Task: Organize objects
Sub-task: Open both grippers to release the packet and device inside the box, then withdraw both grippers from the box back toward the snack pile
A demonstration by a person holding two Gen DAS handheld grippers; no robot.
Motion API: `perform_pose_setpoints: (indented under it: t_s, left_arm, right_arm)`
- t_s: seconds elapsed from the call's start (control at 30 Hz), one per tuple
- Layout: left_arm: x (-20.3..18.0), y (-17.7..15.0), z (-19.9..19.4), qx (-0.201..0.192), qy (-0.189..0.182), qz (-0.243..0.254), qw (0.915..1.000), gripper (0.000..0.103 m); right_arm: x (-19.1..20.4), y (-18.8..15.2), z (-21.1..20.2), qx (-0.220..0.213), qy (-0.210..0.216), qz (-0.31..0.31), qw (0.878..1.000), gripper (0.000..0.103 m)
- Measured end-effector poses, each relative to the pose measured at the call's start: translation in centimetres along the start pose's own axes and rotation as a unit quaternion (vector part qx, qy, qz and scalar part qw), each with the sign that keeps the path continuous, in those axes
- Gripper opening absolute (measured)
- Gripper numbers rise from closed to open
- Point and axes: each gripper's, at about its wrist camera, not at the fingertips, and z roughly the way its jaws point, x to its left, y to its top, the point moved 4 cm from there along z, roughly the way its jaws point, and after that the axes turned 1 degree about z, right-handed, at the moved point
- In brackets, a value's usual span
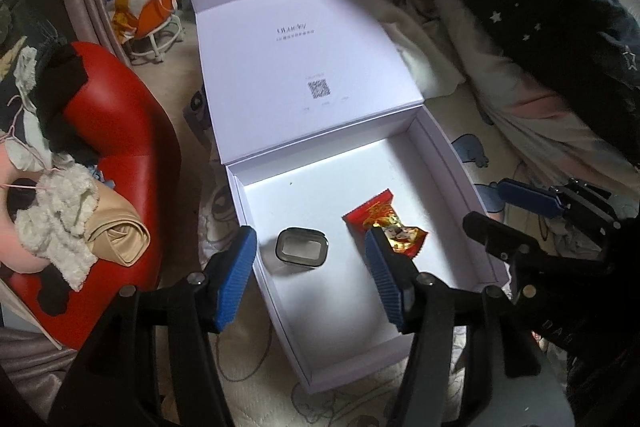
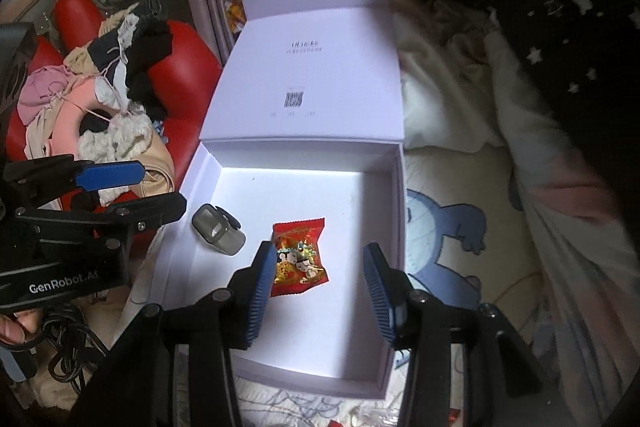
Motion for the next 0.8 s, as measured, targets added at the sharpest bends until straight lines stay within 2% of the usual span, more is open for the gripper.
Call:
perform_pose_setpoints:
  t_s: [0.3, 0.4, 0.47, 0.8]
  left_arm:
    - [-1.8, -1.2, -3.3, -0.019, 0.002, 0.01, 0.9998, 0.056]
    - [-2.6, -1.7, -4.3, -0.024, 0.004, 0.018, 0.9995, 0.056]
    - [-3.0, -2.0, -4.9, -0.027, 0.001, 0.019, 0.9994, 0.056]
    - [-6.1, -4.3, -6.7, -0.032, -0.008, 0.039, 0.9987, 0.059]
  right_arm:
    - [-0.9, -1.0, -4.2, -0.028, -0.011, 0.013, 0.999, 0.045]
    - [-1.4, -1.7, -5.4, -0.033, -0.012, 0.022, 0.999, 0.051]
    - [-1.8, -2.1, -6.2, -0.037, -0.012, 0.027, 0.999, 0.052]
    - [-3.6, -5.4, -8.9, -0.039, -0.031, 0.049, 0.998, 0.052]
